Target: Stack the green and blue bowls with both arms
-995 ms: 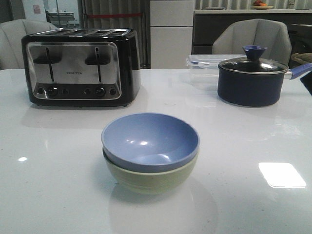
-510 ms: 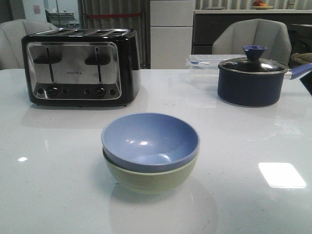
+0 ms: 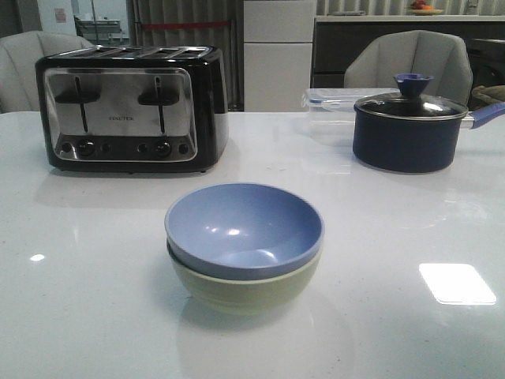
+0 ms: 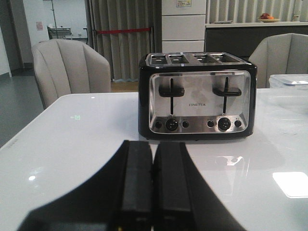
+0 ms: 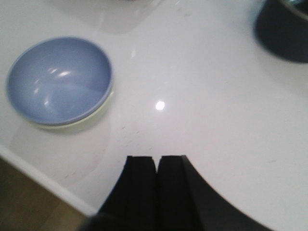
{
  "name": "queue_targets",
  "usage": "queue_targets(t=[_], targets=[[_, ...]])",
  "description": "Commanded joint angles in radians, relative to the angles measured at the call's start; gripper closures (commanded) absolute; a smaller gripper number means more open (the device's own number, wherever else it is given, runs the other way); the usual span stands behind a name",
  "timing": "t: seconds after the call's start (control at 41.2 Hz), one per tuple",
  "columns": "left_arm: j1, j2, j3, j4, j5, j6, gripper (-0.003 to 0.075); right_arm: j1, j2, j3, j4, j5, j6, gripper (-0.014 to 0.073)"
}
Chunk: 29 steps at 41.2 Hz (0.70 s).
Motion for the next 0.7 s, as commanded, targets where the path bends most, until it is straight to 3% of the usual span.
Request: queue_targets(t=[0.0,0.267,0.68], targets=[[0.002,-0.020,0.005,-0.008,-0.087,-0.007,0.0627,-0.108,-0.157,0.076,-0.015,-0.184,0.001,0.0538],[0.002,-0.020,0.005,-0.008,-0.087,-0.007,0.0627,-0.300,-0.542,0.360,-0.015,-0.372,0.001,0.0538],[0.002,-0.020,0.005,-0.008,-0.087,-0.007,0.0627,-0.333,-0.640,0.531,-0.015,-0.504,0.001,0.0538]])
